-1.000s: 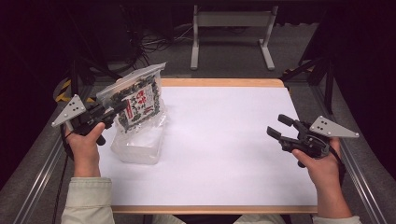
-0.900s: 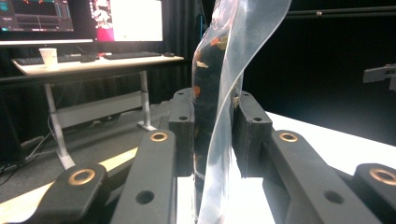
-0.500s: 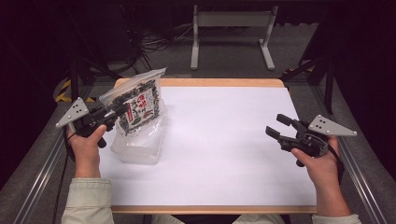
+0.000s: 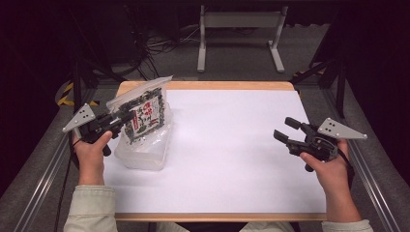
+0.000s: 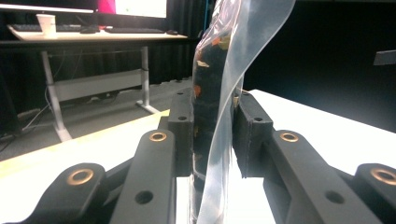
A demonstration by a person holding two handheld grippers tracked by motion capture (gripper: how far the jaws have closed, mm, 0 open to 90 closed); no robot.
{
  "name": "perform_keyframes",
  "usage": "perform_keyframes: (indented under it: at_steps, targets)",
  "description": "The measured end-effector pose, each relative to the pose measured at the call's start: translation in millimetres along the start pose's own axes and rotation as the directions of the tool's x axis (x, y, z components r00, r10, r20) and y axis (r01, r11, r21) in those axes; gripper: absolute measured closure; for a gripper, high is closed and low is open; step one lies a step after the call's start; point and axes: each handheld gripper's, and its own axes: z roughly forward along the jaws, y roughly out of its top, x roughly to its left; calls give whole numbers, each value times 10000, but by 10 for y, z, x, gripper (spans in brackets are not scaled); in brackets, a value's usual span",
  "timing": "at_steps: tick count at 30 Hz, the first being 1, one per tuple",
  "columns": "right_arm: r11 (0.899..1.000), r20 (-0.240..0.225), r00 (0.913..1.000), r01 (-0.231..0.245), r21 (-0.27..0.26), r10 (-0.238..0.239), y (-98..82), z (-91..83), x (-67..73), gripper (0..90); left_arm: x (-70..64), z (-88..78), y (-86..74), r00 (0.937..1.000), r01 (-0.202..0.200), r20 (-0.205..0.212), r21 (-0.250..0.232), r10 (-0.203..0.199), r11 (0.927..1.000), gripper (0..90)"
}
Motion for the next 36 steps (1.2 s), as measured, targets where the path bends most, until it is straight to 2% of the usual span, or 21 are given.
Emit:
perform_keyframes:
  at_steps: [4, 8, 22, 28, 32, 36]
  targets:
    - [10000, -6, 10000, -38, 43, 38, -6, 11, 0, 339, 54, -9, -73, 9994, 335, -54, 81, -335, 9994, 718]
    - [10000, 18, 10000, -77, 41, 76, -13, 11, -11, 338, 116, -36, -151, 9987, 500, -34, 58, -500, 9987, 718]
    - [9998, 62, 9998, -174, -14, 174, -11, -7, -25, 337, 152, -90, -190, 9970, 695, -351, 65, -692, 9976, 711]
    - [9999, 24, 9999, -149, 12, 149, -13, 9, -23, 336, 134, -84, -165, 9949, 651, -775, 30, -647, 9979, 694]
    - [9999, 20, 9999, -145, 59, 145, -17, 20, -20, 336, 121, -92, -143, 9922, 653, -1065, 41, -645, 9979, 626]
    - [9998, 31, 9998, -176, 81, 176, -18, 29, -21, 328, 105, -83, -114, 9867, 744, -1454, 39, -731, 9972, 480]
